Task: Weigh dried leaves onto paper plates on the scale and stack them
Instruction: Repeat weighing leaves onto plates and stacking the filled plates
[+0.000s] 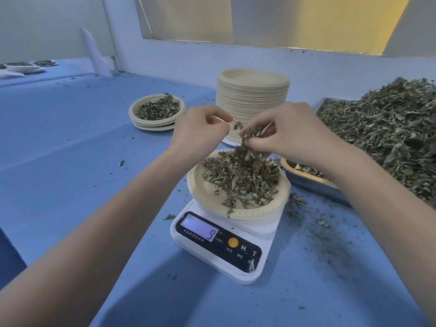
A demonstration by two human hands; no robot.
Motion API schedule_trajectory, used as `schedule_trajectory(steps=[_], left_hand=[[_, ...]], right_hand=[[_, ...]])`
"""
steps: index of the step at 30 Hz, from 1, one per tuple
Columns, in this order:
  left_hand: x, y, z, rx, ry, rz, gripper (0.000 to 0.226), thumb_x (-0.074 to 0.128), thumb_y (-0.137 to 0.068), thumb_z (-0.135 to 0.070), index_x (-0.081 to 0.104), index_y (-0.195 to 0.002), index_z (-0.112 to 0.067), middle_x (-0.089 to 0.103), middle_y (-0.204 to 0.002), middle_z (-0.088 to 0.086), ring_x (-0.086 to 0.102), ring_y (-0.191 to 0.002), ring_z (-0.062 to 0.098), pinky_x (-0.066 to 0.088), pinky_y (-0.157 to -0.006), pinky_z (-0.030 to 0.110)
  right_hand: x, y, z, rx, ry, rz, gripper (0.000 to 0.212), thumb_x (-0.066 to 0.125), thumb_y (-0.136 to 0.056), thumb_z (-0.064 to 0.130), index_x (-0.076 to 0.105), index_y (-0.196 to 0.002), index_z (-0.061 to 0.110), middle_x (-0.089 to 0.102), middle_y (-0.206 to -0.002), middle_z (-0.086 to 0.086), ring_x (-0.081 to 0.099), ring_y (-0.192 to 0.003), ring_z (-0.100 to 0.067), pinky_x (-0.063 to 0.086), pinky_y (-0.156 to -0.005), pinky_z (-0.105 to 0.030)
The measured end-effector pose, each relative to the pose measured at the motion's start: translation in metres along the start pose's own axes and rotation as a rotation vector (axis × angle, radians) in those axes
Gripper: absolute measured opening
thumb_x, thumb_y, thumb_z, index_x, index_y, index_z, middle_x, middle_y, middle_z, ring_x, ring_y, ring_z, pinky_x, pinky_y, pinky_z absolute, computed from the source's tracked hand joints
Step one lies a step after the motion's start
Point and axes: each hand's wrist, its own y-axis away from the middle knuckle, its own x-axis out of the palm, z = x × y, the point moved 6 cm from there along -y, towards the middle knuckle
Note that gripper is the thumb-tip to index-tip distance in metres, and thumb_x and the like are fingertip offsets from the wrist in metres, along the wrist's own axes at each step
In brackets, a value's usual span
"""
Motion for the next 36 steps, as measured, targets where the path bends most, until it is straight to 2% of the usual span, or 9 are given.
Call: schedule_trajectory(steps=[4,8,16,20,22,24,28,33,36], left_hand=[[0.002,0.001,-0.007,0.044,0.029,0.027,0.026,0.054,-0.086,-0.019,0.063,-0.077,-0.041,0.061,-0.08,-0.013,0.054,-0.066,0.013,0.047,-0.063,0.03],[0.003,0.001,-0.012,0.049,0.044,0.029,0.029,0.053,-0.087,-0.018,0.058,-0.074,-0.043,0.061,-0.081,-0.014,0.058,-0.075,0.013,0.05,-0.074,0.038],[0.001,0.003,-0.009,0.03,0.057,0.033,0.031,0.053,-0.087,-0.014,0.059,-0.073,-0.042,0.063,-0.079,-0.012,0.055,-0.07,0.017,0.053,-0.07,0.042],[0.007,0.003,-0.008,0.011,0.056,0.064,0.023,0.053,-0.087,-0.016,0.061,-0.078,-0.036,0.062,-0.078,-0.008,0.055,-0.073,0.018,0.053,-0.072,0.043],[0.012,0.004,-0.012,0.024,0.044,0.093,0.018,0.052,-0.088,-0.016,0.064,-0.081,-0.028,0.063,-0.079,-0.003,0.056,-0.075,0.02,0.052,-0.073,0.045],[0.018,0.005,-0.018,0.042,0.026,0.12,0.018,0.05,-0.089,-0.014,0.063,-0.08,-0.022,0.063,-0.08,0.004,0.057,-0.077,0.026,0.052,-0.074,0.046],[0.031,0.003,-0.029,0.054,0.019,0.125,0.027,0.045,-0.087,-0.008,0.056,-0.069,-0.025,0.061,-0.079,0.005,0.061,-0.086,0.03,0.053,-0.073,0.043],[0.049,-0.003,-0.041,0.062,0.044,0.148,0.027,0.049,-0.089,-0.012,0.06,-0.076,-0.033,0.065,-0.084,-0.004,0.057,-0.079,0.017,0.05,-0.074,0.038],[0.06,-0.006,-0.045,0.057,0.051,0.156,0.026,0.047,-0.089,-0.012,0.065,-0.09,-0.03,0.066,-0.097,-0.002,0.055,-0.082,0.014,0.049,-0.079,0.037]], right_hand=[[-0.01,-0.004,-0.002,0.023,-0.056,-0.046,0.018,0.074,-0.078,0.026,0.07,-0.092,0.036,0.059,-0.062,0.019,0.059,-0.06,0.009,0.037,-0.051,0.0],[-0.013,-0.004,0.001,0.012,-0.114,-0.046,0.019,0.075,-0.078,0.023,0.067,-0.09,0.036,0.055,-0.048,0.02,0.054,-0.05,0.015,0.035,-0.047,0.0],[-0.012,-0.003,0.004,-0.017,-0.136,-0.047,0.018,0.075,-0.078,0.025,0.07,-0.093,0.034,0.051,-0.039,0.026,0.052,-0.047,0.016,0.034,-0.046,0.0],[-0.013,0.0,0.003,-0.018,-0.178,-0.042,0.017,0.076,-0.078,0.022,0.071,-0.09,0.034,0.068,-0.069,0.013,0.061,-0.064,0.012,0.037,-0.05,0.001],[-0.014,0.002,0.002,-0.014,-0.184,-0.041,0.018,0.076,-0.078,0.021,0.07,-0.09,0.034,0.068,-0.072,0.011,0.062,-0.065,0.01,0.036,-0.049,0.001],[-0.016,0.005,0.0,-0.008,-0.19,-0.044,0.019,0.076,-0.078,0.021,0.07,-0.09,0.034,0.067,-0.07,0.013,0.061,-0.06,0.011,0.035,-0.047,0.0],[-0.023,0.01,-0.01,0.003,-0.205,-0.065,0.019,0.076,-0.078,0.02,0.07,-0.09,0.033,0.061,-0.058,0.014,0.053,-0.042,0.01,0.033,-0.045,-0.002],[-0.045,0.016,-0.035,0.064,-0.132,-0.142,0.021,0.076,-0.078,0.026,0.071,-0.098,0.032,0.059,-0.066,0.019,0.059,-0.064,0.002,0.036,-0.051,0.0],[-0.063,0.019,-0.057,0.126,0.062,-0.197,0.021,0.072,-0.081,0.025,0.07,-0.102,0.03,0.06,-0.068,0.01,0.06,-0.069,-0.006,0.034,-0.056,-0.003]])
